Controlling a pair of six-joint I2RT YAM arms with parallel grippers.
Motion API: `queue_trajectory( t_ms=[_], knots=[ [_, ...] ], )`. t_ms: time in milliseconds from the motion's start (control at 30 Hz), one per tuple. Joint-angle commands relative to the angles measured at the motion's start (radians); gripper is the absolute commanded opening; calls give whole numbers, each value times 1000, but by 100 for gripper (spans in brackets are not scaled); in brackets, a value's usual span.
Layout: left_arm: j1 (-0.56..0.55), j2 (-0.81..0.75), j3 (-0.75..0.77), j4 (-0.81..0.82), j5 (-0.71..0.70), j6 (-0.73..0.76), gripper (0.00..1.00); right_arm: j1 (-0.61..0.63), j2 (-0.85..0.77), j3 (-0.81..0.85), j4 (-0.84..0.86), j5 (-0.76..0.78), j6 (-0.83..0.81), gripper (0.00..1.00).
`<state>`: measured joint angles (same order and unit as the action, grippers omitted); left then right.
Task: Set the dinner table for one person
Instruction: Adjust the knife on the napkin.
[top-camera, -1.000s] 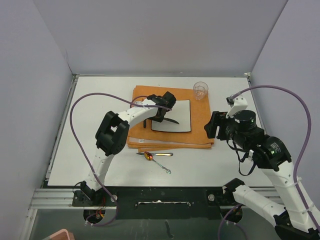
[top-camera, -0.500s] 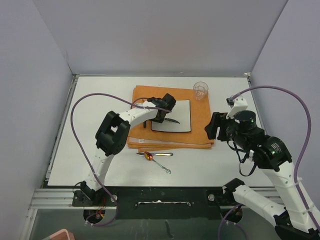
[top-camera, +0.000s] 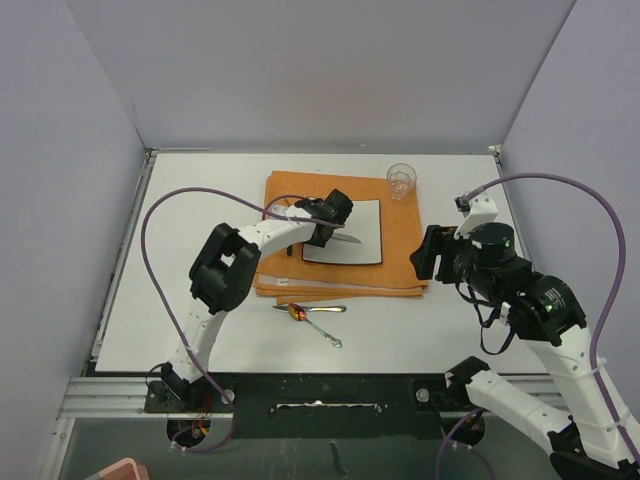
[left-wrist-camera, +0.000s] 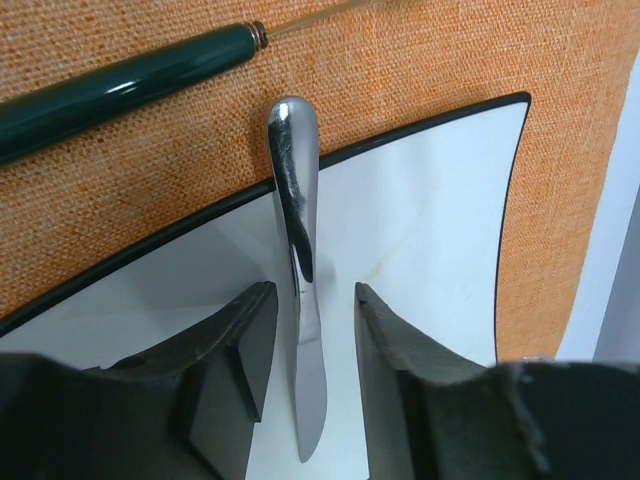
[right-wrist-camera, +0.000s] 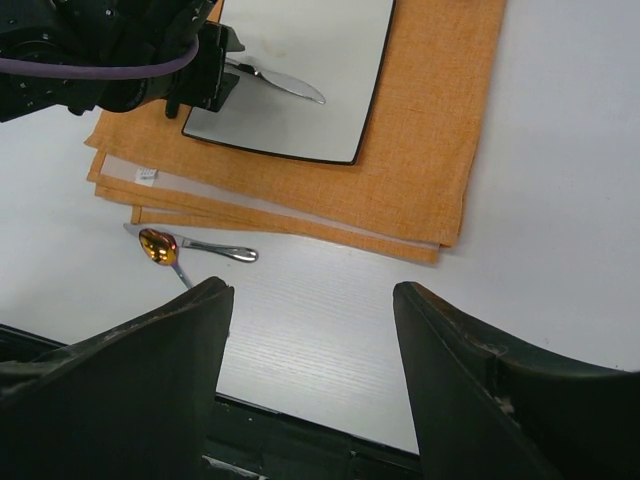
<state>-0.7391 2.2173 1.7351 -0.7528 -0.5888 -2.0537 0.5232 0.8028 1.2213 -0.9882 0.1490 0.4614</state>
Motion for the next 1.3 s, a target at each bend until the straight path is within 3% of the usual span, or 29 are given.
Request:
queue_trajectory(
  t_ms=[0, 200, 300, 367, 433, 500, 567, 700, 800, 900, 1167, 1267],
  knots=[
    [-1, -74, -45, -37, -33, 38, 37, -6, -4, 14, 58, -5, 20, 66],
    [-10, -137, -80, -30, -66, 83, 35, -5, -6, 12, 77, -21, 42, 66],
    [-9, -231, -107, 13, -129, 258, 35, -5, -8, 2, 95, -21, 67, 66],
    [-9, -325, -146, 143, -176, 529, 37, -5, -6, -16, 130, -31, 106, 67],
    [-7, -469, -229, 358, -164, 892, 39, -5, 12, -35, 184, -63, 148, 67],
    [2, -595, -336, 570, -85, 1266, 40, -6, 46, -29, 209, -93, 171, 67],
    [33, -691, -406, 664, 65, 1572, 40, -4, 86, -18, 215, -115, 183, 67],
    [118, -684, -319, 429, 418, 2000, 40, -4, 113, -30, 249, -131, 209, 66],
    [109, -554, -149, 147, 445, 2277, 44, -3, 100, -53, 277, -139, 220, 66],
    [104, -445, -9, -22, 461, 2423, 44, -4, 93, -41, 250, -136, 204, 65],
    [50, -410, -84, 17, 736, 2880, 46, -4, 33, 70, 118, -55, 103, 66],
    [48, -363, -61, -50, 835, 2997, 40, -4, 26, 117, 54, -19, 76, 66]
  ],
)
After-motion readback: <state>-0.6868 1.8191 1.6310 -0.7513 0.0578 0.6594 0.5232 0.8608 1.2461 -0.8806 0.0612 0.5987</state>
